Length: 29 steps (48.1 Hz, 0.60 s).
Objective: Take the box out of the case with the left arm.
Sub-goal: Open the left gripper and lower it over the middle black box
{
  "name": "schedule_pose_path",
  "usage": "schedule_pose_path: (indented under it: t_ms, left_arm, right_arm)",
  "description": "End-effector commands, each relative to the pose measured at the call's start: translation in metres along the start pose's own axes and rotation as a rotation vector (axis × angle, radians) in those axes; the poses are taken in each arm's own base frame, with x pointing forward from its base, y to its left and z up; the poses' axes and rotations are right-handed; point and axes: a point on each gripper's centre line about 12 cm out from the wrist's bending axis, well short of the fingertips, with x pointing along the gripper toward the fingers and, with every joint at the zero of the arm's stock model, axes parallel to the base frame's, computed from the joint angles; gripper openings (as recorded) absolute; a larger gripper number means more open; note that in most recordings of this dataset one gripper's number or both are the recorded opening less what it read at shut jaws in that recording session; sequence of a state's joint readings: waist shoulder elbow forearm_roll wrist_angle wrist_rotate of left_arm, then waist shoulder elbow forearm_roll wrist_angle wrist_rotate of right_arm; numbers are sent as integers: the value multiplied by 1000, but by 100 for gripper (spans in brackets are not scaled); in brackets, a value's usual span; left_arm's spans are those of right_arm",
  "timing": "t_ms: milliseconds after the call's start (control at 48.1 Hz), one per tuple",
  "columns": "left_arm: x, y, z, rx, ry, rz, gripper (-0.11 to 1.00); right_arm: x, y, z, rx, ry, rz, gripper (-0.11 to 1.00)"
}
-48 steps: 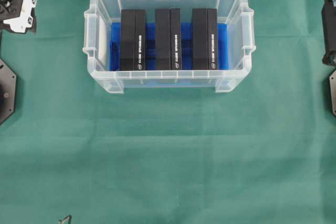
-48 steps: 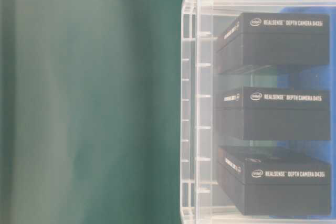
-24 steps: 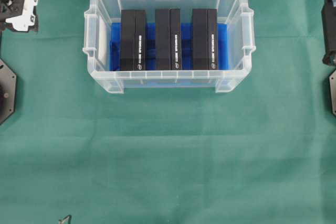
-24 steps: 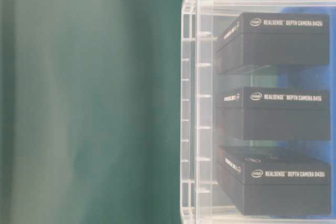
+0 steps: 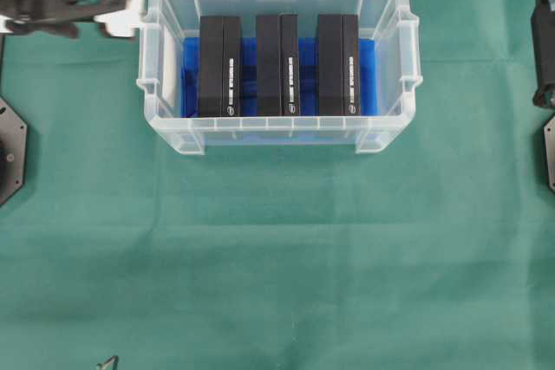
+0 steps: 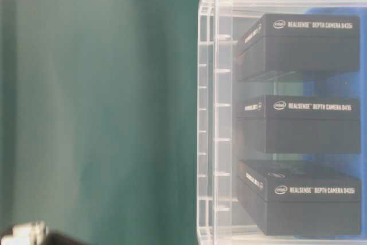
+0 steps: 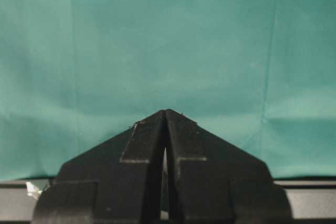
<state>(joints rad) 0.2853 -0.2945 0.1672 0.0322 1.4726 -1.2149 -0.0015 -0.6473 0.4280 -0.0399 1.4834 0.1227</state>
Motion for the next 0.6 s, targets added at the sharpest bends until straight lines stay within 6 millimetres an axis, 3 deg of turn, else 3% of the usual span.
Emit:
schedule_pose_path:
  t_ms: [0, 582]
  left_arm:
    - [-10, -18, 2, 3, -12, -40, 89]
    - [12, -119, 8, 29, -5, -76, 89]
  right_arm:
    - [-7, 0, 3, 2, -25, 1, 0]
    - [-6, -1, 3, 1, -25, -11, 0]
